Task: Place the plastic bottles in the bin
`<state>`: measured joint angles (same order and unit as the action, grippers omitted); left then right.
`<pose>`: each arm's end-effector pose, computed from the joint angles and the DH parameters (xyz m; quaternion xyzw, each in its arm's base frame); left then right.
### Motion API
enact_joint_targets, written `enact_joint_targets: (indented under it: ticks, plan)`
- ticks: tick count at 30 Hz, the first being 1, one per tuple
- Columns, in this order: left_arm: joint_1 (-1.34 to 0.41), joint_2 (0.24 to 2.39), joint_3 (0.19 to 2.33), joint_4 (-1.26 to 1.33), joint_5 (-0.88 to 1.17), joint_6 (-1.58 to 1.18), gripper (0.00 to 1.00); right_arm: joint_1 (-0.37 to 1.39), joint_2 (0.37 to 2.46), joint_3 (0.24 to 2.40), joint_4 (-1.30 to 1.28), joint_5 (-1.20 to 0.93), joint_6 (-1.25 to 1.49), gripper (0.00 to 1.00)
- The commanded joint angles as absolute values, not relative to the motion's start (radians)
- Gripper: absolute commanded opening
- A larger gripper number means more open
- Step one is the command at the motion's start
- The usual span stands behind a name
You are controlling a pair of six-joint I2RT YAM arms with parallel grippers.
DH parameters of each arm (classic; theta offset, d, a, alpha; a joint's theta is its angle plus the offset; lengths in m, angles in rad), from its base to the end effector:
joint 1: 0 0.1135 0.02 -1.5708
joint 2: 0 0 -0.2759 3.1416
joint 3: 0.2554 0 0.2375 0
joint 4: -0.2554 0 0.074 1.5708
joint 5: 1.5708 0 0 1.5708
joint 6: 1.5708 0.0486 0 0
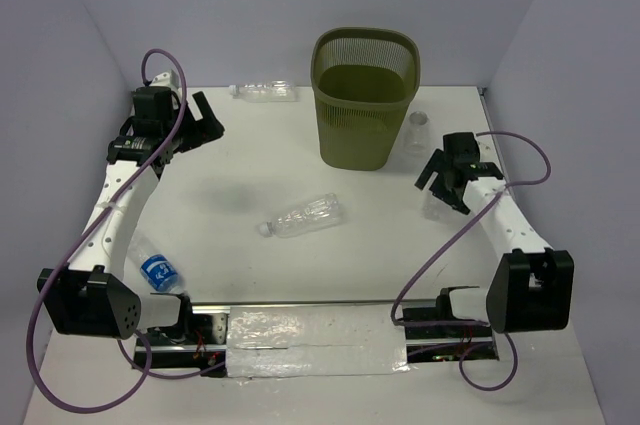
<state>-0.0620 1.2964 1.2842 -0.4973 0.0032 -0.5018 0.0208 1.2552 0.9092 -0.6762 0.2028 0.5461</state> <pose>0.2822 -0.0177 0.3765 -0.1873 0.8419 -0.1421 0.4857 0.2345 -0.0049 0.2505 0.2751 0.9177 -0.0182 0.2860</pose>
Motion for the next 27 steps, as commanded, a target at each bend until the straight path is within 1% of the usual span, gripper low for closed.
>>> enact_joint_targets:
  ticks: [1,3,4,11,17,18,19,21,22,23,26,27]
  plan:
    - [-0.063,1.292,1.284,-0.486,0.025,-0.508,0.99,0.008,1.287,0.940,-0.608,0.271,0.560,1.00]
    - [-0.063,1.290,1.282,-0.488,0.028,-0.506,0.99,0.008,1.339,0.954,-0.607,0.330,0.549,1.00]
    - [-0.063,1.289,1.282,-0.489,0.028,-0.503,0.99,-0.020,1.359,0.960,-0.601,0.336,0.545,1.00]
    - [-0.063,1.267,1.264,-0.465,0.060,-0.505,0.99,-0.049,1.483,0.966,-0.477,0.226,0.511,1.00]
    - [-0.063,1.261,1.273,-0.477,0.054,-0.508,0.99,-0.061,1.577,0.965,-0.423,0.210,0.514,0.99]
    - [-0.063,1.262,1.275,-0.483,0.049,-0.509,0.99,-0.061,1.580,0.959,-0.407,0.207,0.517,0.98]
    - [-0.063,1.262,1.275,-0.485,0.049,-0.511,1.00,-0.061,1.578,0.951,-0.400,0.213,0.518,0.96]
    - [-0.063,1.259,1.272,-0.488,0.044,-0.511,0.99,-0.060,1.562,0.928,-0.388,0.221,0.528,0.84]
    - [-0.063,1.258,1.266,-0.486,0.044,-0.511,0.99,-0.061,1.554,0.920,-0.388,0.222,0.528,0.74]
    - [-0.064,1.253,1.262,-0.486,0.043,-0.511,0.99,-0.060,1.533,0.911,-0.391,0.225,0.531,0.69]
    - [-0.063,1.258,1.258,-0.485,0.044,-0.512,0.99,-0.061,1.476,0.899,-0.414,0.222,0.532,0.59]
    - [-0.063,1.259,1.258,-0.485,0.046,-0.515,0.99,-0.061,1.421,0.899,-0.434,0.221,0.532,0.58]
